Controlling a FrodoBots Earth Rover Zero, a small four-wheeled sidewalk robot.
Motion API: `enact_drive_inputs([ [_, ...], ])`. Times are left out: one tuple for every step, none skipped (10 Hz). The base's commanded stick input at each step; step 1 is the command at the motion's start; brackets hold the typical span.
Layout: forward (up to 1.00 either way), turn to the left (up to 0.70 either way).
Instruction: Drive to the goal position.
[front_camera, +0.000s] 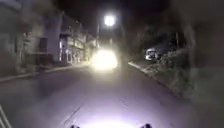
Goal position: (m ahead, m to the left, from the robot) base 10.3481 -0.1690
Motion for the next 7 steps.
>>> enact_drive_inputs([
  [0.70,0.00],
  [0.70,0.00],
  [0.70,0.00],
  [0.70,0.00],
  [0.70,0.00],
  [0.70,0.00],
  [0.70,0.00],
])
